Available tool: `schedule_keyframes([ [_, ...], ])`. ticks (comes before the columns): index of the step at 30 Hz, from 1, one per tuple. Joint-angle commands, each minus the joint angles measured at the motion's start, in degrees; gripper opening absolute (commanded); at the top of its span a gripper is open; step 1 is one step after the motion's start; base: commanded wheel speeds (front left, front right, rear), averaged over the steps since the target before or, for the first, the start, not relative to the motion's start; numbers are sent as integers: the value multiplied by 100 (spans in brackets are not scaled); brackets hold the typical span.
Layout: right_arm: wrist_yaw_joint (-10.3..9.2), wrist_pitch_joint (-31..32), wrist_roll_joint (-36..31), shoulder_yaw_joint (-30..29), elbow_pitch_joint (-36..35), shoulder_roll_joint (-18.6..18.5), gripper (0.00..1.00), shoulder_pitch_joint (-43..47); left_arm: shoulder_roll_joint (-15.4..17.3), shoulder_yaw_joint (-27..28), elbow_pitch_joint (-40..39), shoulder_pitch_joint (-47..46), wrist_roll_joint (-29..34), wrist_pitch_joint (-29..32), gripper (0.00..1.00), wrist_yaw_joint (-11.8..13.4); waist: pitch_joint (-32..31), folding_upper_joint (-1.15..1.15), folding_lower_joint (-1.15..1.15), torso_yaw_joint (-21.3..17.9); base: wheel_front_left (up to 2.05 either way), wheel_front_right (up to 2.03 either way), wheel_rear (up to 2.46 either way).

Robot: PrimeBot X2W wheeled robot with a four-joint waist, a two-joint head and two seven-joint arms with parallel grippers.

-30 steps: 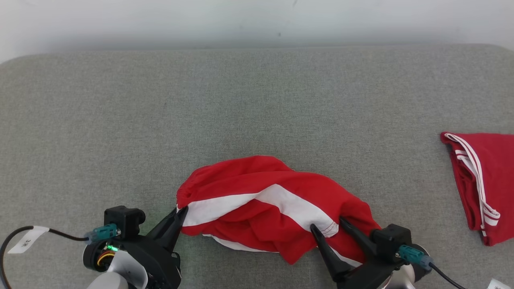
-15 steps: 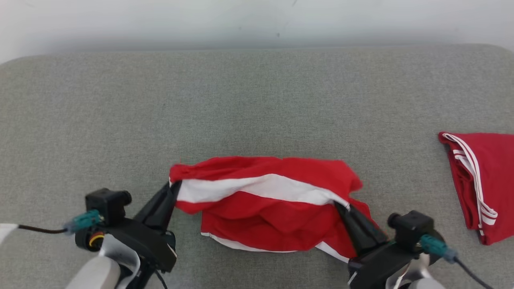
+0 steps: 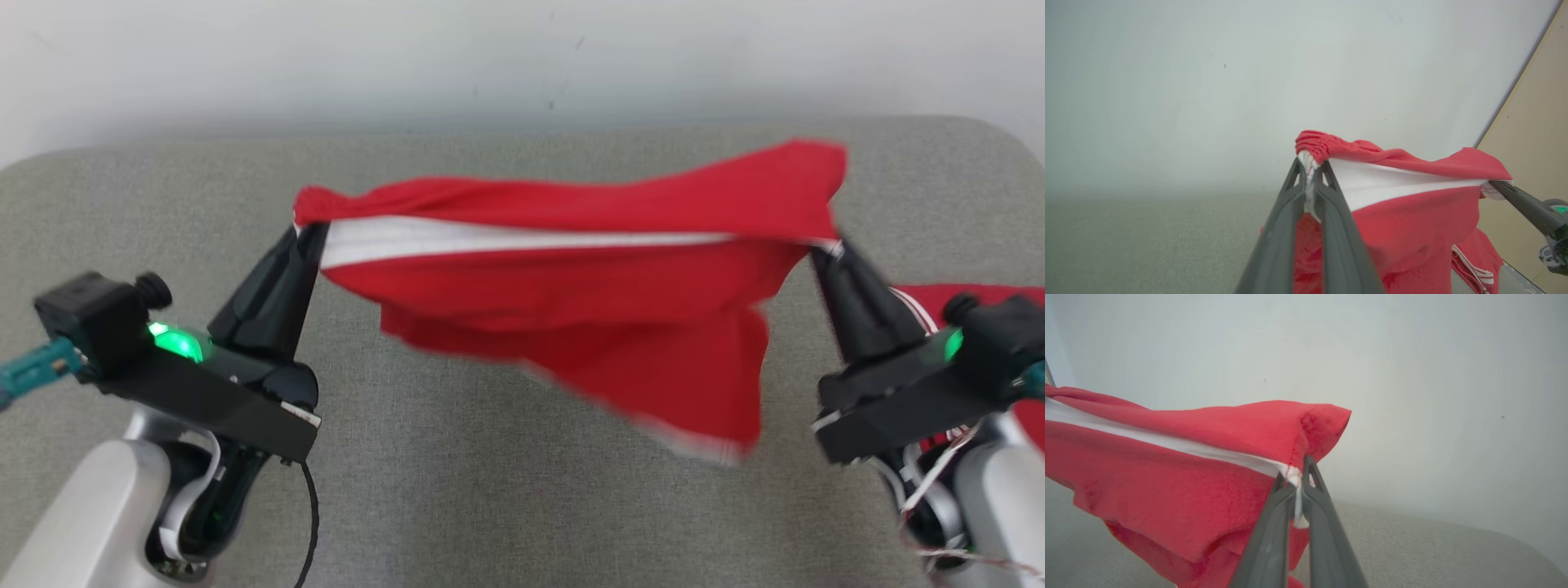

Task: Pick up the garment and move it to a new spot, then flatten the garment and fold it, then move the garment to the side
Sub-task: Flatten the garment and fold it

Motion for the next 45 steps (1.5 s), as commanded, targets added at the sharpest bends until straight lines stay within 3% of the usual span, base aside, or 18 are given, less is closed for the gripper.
schedule_keyframes([
  [1, -6, 13, -41, -53, -49, -72, 0, -62, 60, 54, -61, -70, -46, 24, 0, 29, -58, -1, 0, -29, 0, 0, 0],
  [14, -6, 383, -197, -513, -1127, -131, 0, -135, 184, -21, -1456, -17, -408, 767, 0, 254, -359, -1, 0, -88, 0, 0, 0],
  [24, -6, 430, 71, -442, -924, -145, 0, -407, 207, 95, -1411, -181, -614, 901, 0, 277, -125, -1, 0, -120, 0, 0, 0],
  [31, -6, -8, 408, -90, 362, -146, 0, -1647, 2, 231, -242, -1011, -620, 679, 0, 68, 322, -1, 0, -152, 0, 0, 0],
  [38, -6, -499, 723, 530, 2376, 38, 0, -3512, -443, 94, 1839, -2618, 4, 47, 0, -117, 763, -1, 0, -101, 0, 0, 0],
  [40, -6, -578, 766, 576, 2682, 67, 0, -3770, -498, 55, 2171, -2870, 94, -68, 0, -152, 825, -1, 0, -89, 0, 0, 0],
  [45, -7, -939, 876, 644, 4255, 384, 0, -4945, -790, -100, 3782, -4018, 514, -582, 0, -290, 1093, -1, 0, -66, 0, 0, 0],
])
